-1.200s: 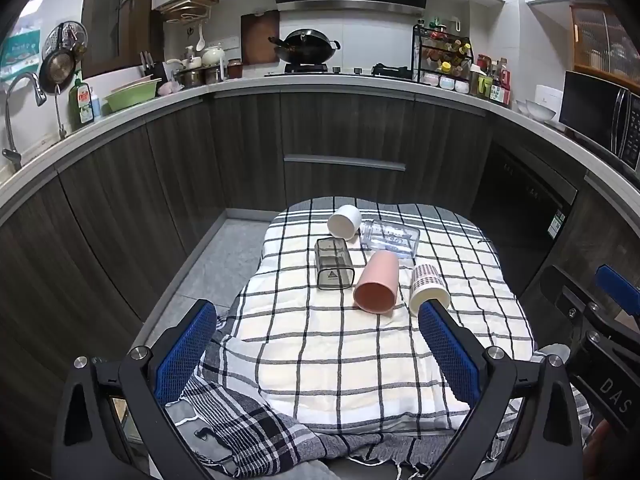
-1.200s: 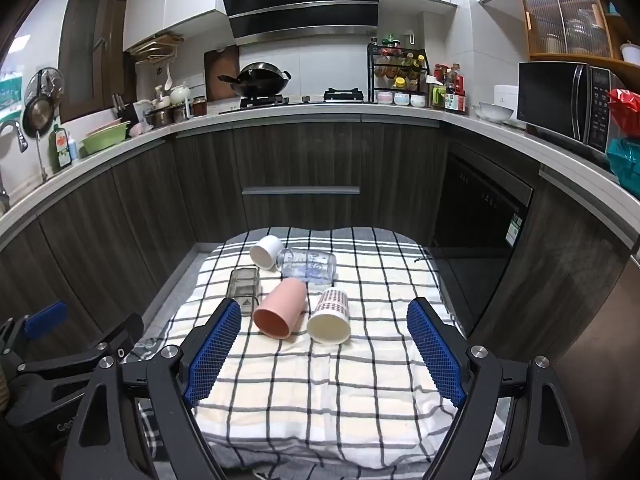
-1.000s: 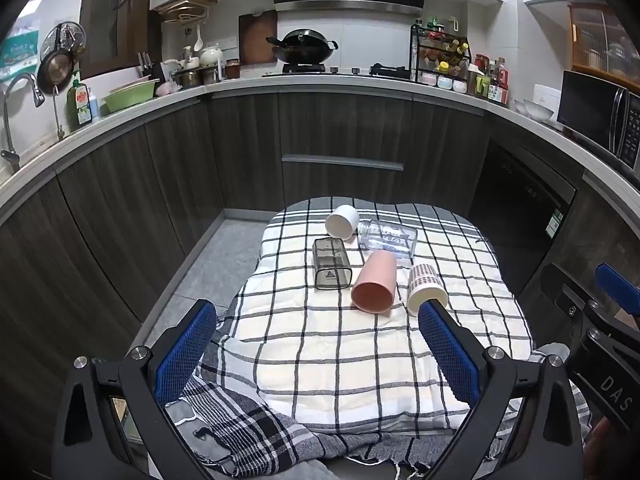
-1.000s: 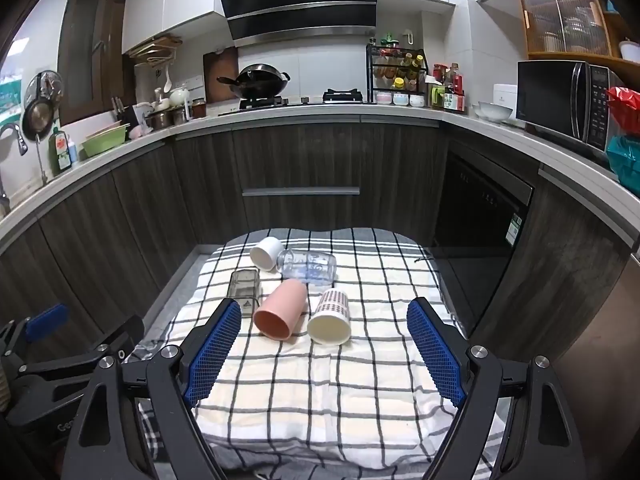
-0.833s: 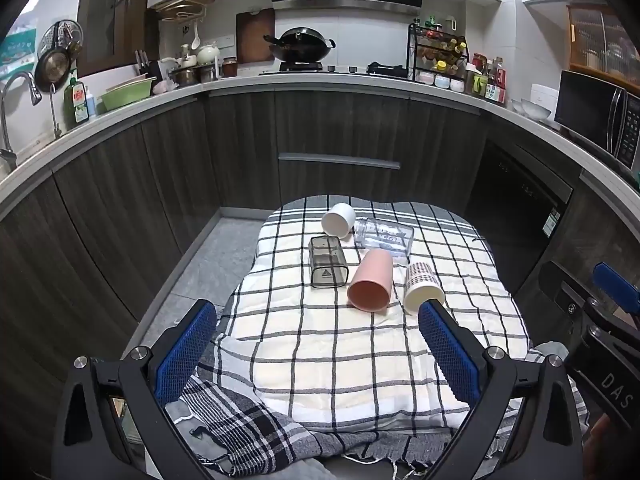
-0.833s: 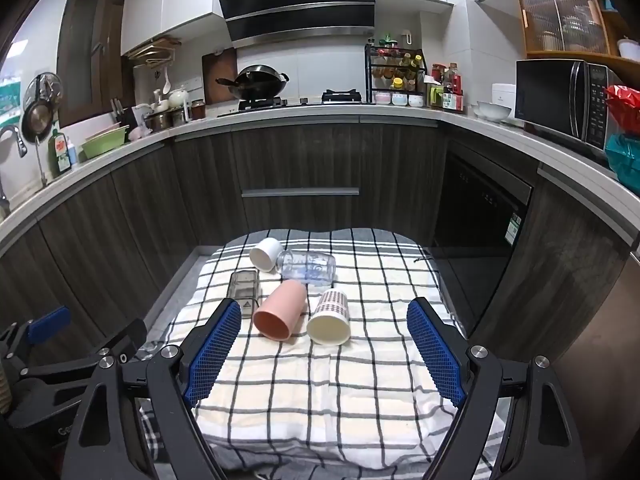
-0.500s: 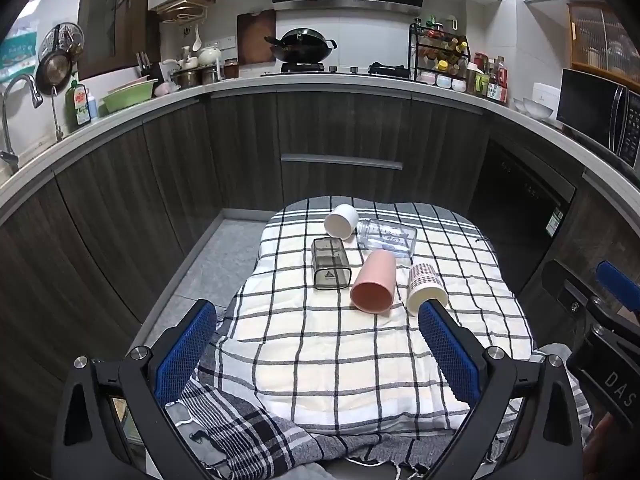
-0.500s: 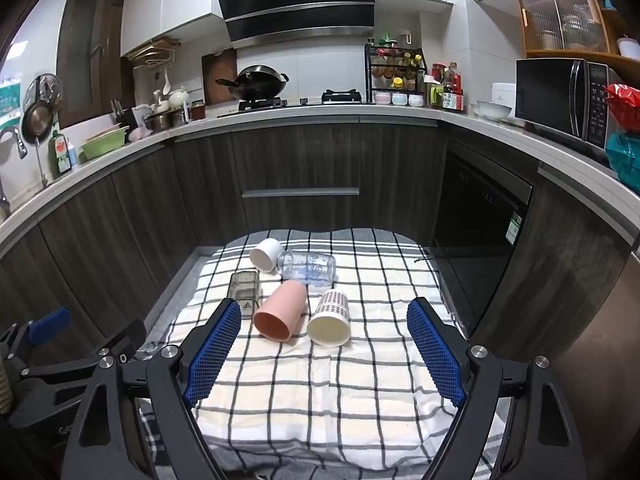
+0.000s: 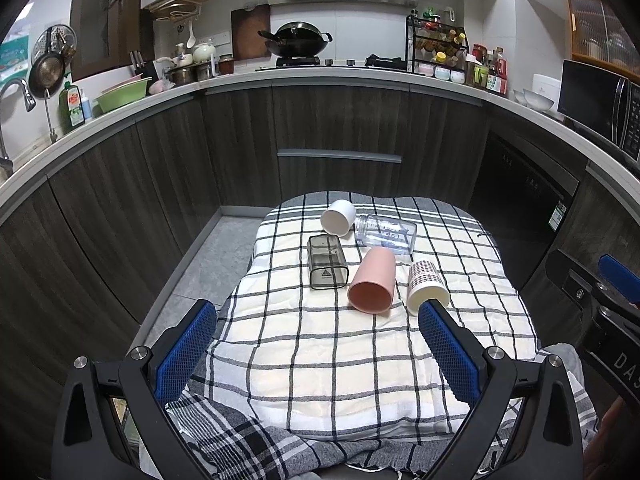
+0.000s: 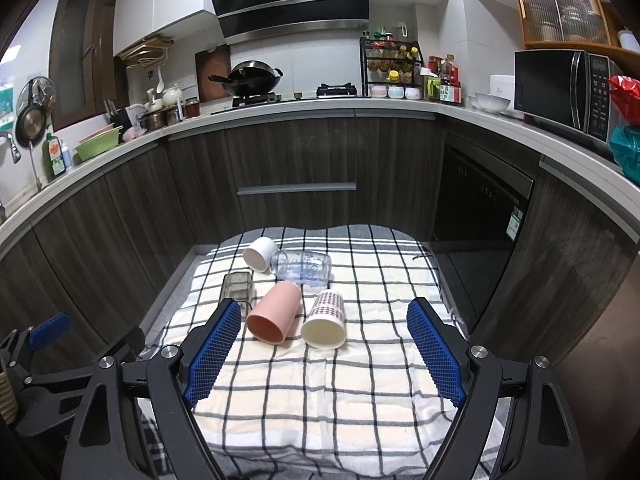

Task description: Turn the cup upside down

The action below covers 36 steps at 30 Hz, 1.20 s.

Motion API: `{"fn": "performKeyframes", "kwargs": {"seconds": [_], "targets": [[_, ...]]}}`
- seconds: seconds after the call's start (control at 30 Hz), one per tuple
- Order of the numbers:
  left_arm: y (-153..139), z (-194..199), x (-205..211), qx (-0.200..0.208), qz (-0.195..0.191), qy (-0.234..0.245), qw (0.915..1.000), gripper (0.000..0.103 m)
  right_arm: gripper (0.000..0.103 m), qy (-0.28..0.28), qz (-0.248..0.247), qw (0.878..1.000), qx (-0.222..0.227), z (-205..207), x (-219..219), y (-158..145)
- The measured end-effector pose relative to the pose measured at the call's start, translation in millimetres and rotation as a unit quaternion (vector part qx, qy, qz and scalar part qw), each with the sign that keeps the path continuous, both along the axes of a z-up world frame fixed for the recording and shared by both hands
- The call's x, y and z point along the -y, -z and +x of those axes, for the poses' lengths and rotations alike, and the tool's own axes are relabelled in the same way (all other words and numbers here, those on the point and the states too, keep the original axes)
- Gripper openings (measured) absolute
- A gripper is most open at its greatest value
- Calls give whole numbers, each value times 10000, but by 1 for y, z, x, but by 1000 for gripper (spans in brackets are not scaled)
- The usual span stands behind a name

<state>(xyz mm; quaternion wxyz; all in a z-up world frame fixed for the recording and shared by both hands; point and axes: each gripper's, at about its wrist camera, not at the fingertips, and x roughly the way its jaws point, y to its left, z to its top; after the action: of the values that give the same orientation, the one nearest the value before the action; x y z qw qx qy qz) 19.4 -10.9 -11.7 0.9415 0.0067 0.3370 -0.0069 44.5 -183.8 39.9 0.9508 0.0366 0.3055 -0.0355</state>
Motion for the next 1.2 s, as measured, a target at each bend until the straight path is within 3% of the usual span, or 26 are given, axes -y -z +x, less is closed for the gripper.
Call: {"fn": "performKeyframes", "kwargs": {"seconds": [1.2], "targets": [[5, 125, 14, -471, -79, -100, 9988, 103, 85, -134, -24, 9978, -644, 121, 8, 9]]}}
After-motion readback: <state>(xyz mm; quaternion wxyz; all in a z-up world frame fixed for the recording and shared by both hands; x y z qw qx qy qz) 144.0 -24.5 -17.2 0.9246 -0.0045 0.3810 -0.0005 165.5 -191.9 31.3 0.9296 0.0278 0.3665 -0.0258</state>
